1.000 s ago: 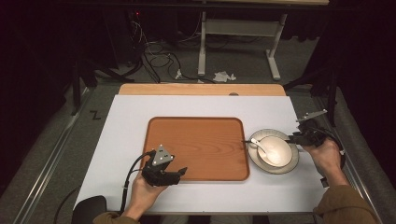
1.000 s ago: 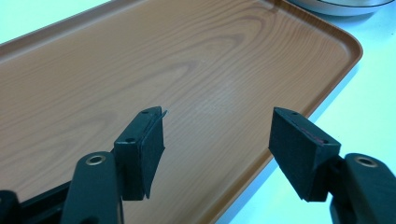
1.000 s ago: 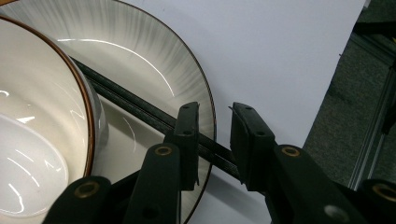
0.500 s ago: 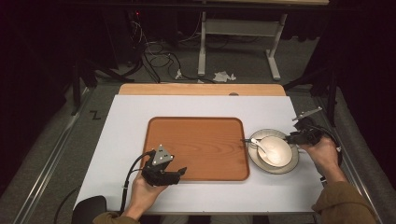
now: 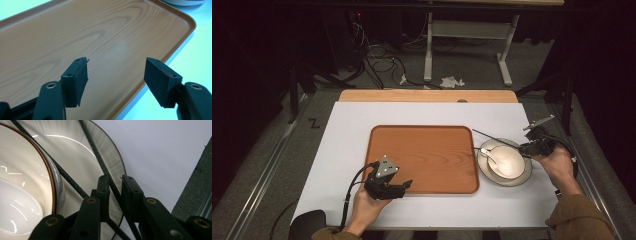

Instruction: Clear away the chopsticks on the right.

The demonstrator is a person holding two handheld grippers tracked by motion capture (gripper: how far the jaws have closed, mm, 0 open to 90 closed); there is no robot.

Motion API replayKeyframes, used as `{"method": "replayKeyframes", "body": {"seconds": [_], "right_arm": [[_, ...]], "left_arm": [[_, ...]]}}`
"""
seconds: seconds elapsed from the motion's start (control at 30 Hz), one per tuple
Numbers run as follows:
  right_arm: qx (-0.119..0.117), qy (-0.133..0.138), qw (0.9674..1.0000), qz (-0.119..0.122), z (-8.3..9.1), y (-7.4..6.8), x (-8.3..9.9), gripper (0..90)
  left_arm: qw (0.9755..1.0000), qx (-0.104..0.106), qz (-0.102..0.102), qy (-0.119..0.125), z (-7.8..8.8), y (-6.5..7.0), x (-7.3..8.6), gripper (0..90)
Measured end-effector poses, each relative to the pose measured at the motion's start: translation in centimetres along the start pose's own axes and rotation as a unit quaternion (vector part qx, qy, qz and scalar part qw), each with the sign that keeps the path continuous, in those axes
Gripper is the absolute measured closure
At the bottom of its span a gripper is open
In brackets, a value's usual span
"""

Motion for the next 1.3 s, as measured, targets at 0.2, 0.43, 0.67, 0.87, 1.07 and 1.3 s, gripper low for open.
{"method": "replayKeyframes", "body": {"seconds": [0.2,0.43,0.67,0.87,1.07,1.3], "right_arm": [[-0.003,0.002,1.0,0.002,-0.2,-0.1,0.1,78.9],[0.005,0.003,0.9999,0.011,-0.4,-0.2,0.0,84.0],[0.009,0.005,0.9997,0.02,-0.4,-0.5,-0.2,86.3],[0.001,0.018,0.9998,0.013,0.3,-0.4,-0.5,86.7],[-0.001,0.032,0.9994,0.009,1.8,-0.4,-0.6,86.8],[-0.003,0.065,0.9976,-0.023,4.6,-0.3,-1.4,86.8]], "left_arm": [[1.0,-0.001,-0.001,-0.003,-0.1,0.0,0.1,35.3],[1.0,-0.001,-0.002,-0.001,-0.1,0.2,0.0,35.3],[1.0,0.001,-0.003,-0.002,-0.1,0.3,0.1,35.3],[1.0,0.002,-0.004,-0.007,-0.2,0.4,0.2,35.3],[0.9999,0.009,-0.008,-0.008,-0.2,0.5,0.2,35.3],[0.9999,0.013,-0.009,-0.005,0.0,1.0,0.1,35.3]]}}
Point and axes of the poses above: each handheld gripper's, and its own axes: z roughly backward along the jaws, x roughly out of its underside, y roughly to its right, the point moved 10 cm from there along -z, roughly forward along the jaws, and after that the axes turned 15 degrees about x, right-handed, at the moved point
